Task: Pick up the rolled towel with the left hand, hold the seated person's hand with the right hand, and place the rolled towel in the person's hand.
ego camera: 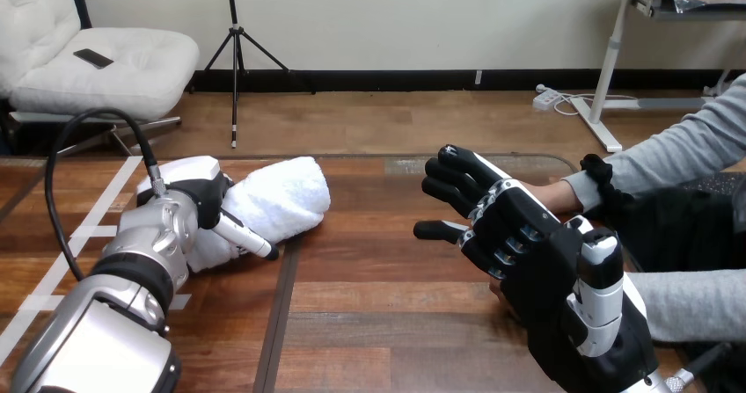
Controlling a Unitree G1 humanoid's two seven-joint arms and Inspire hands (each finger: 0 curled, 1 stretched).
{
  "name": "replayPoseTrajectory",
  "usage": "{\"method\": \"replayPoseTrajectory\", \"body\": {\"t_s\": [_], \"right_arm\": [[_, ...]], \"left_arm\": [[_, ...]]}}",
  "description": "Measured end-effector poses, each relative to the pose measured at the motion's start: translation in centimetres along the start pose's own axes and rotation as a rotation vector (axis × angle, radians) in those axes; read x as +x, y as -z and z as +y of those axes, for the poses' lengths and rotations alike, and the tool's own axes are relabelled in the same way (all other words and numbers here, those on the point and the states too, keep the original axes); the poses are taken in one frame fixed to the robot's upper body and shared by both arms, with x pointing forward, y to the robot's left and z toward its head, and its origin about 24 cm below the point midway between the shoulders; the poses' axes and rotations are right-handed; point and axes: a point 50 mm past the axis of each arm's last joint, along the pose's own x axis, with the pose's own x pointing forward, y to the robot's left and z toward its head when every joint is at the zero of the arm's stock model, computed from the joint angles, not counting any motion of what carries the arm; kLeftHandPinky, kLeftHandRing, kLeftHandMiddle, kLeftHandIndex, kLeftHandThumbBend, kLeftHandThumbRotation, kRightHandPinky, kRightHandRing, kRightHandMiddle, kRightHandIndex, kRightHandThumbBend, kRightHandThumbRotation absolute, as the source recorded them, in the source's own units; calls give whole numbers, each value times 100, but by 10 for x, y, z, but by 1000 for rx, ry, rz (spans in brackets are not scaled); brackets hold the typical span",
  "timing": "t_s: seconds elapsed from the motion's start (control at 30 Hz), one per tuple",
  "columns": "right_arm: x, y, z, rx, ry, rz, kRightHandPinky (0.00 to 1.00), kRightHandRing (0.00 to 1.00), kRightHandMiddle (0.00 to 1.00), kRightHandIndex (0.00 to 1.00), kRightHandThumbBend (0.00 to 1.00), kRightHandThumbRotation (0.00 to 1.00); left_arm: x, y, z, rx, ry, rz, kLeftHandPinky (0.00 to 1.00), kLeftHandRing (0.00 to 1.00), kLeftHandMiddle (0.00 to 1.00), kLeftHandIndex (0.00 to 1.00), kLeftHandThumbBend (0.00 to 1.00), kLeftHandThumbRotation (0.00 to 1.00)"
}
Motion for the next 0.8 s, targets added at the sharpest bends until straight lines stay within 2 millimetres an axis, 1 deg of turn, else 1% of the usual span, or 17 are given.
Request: {"method": "replayPoseTrajectory", "body": {"t_s": [0.13,0.17,0.23,0.5,0.8], "right_arm": [[0,0,0,0,0,0,77,93,93,89,91,100],[0,0,0,0,0,0,77,94,93,89,91,100],[0,0,0,0,0,0,77,94,93,90,91,100],[0,0,0,0,0,-1,77,94,93,90,91,100],[0,0,0,1,2,-3,77,94,93,90,92,100]], "left_arm": [[0,0,2,0,-4,0,63,76,82,82,89,36],[0,0,2,2,-6,0,61,74,80,81,89,33],[0,0,3,4,-11,1,59,72,79,80,89,30],[0,1,4,13,-28,2,53,68,75,78,88,18],[0,0,3,41,-43,1,49,65,73,76,86,11]]}}
